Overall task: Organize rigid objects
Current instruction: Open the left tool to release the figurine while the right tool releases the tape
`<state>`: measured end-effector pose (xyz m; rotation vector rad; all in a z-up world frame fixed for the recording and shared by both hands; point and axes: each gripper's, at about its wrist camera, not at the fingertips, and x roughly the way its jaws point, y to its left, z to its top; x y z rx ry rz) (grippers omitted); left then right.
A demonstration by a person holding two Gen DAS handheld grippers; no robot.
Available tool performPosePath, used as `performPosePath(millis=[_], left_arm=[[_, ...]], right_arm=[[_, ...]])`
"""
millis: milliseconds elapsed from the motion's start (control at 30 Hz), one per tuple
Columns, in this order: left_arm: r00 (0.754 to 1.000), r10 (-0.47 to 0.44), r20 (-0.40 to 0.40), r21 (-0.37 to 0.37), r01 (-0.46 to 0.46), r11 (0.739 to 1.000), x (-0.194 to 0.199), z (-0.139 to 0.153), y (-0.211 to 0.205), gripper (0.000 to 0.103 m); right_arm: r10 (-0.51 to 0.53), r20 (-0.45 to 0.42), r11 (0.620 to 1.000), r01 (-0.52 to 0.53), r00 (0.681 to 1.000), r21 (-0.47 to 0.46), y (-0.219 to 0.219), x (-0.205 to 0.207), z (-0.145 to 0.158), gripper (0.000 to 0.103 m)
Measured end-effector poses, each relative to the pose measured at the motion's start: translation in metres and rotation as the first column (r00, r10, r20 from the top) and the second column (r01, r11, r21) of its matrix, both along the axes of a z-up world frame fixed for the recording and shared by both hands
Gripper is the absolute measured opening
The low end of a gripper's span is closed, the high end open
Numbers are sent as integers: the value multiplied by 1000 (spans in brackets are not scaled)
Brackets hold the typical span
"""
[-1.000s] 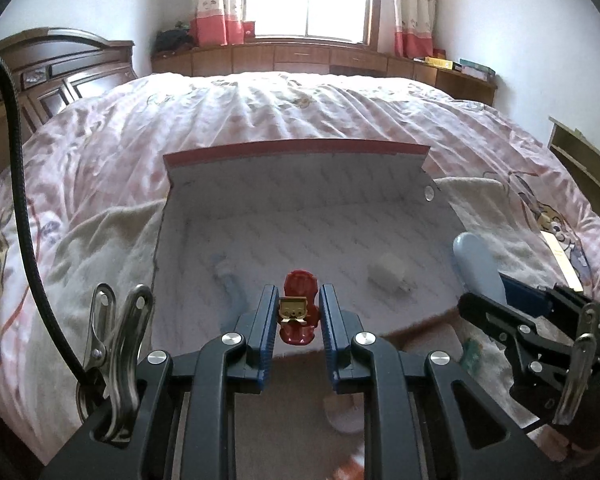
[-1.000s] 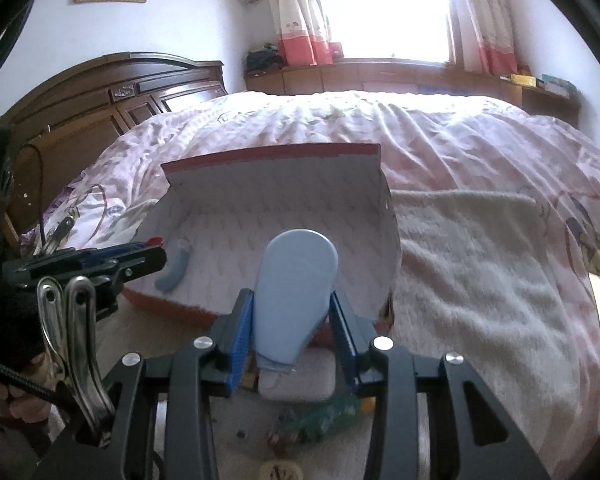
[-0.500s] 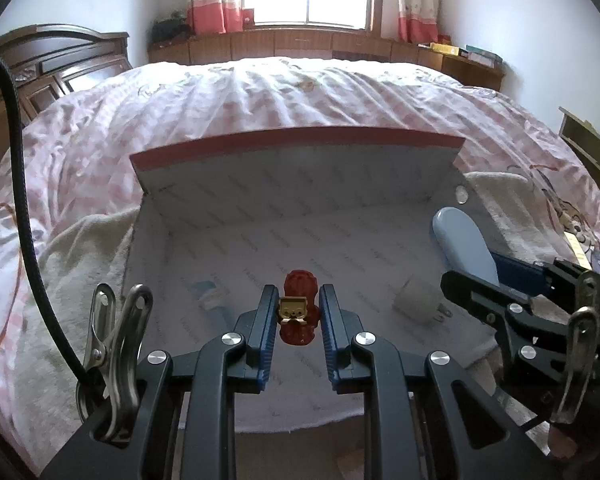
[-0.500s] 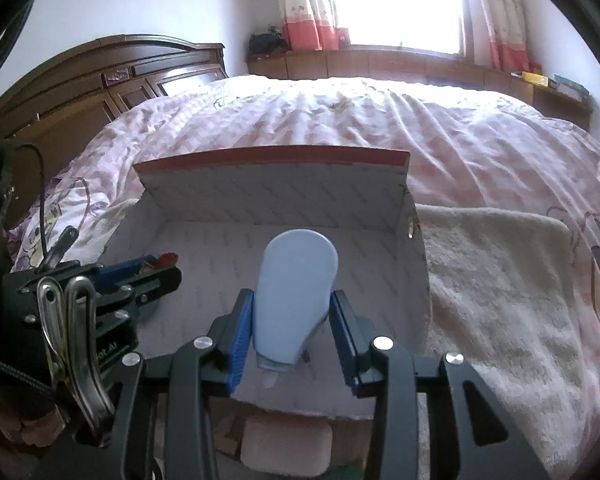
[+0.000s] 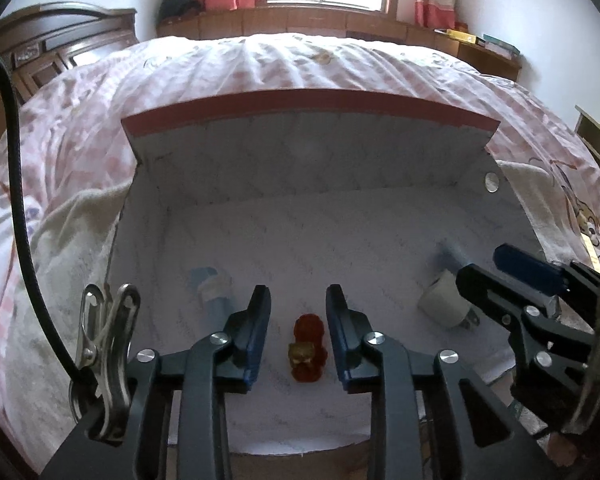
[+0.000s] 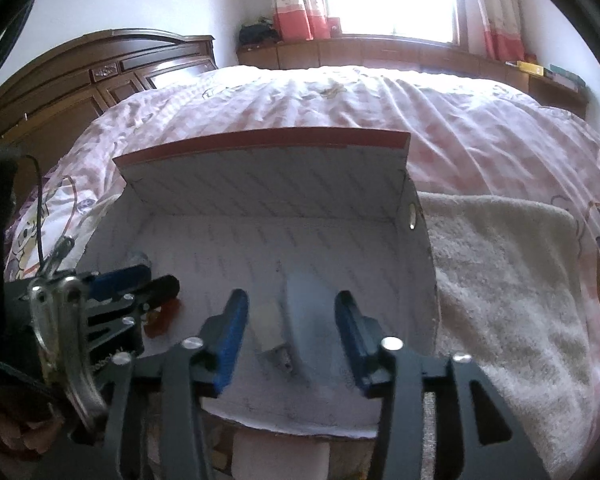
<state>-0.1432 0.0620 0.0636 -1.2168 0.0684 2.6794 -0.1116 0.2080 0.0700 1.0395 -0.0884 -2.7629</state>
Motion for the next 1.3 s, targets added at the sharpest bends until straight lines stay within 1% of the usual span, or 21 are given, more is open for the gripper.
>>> performPosePath(millis=[233,600,800,1067,1300], left_arm=[[1000,-2,-7,2,2,1000,6,5,-1,29],[1000,-4,-19,36,5,999,25,15,-9,29],[999,-25,-24,32,26,999,41,17,-6,29],[999,-25,-29,54,27,998,62,20,-9,29],[999,-18,-37,67,20,998,81,23,-15,29]], right_arm=[[-1,-27,1000,1,1000,-2,-1,8,9,59],[8,-43,999,-10,999,-30,-3,31,20,59],[12,-44,998,-14,999,-61,-7,48,22,59],[23,-47,996,-27,999,-86,-11,73,23,59],[14,-42,994,-18,999,-107,-7,94,20,59]])
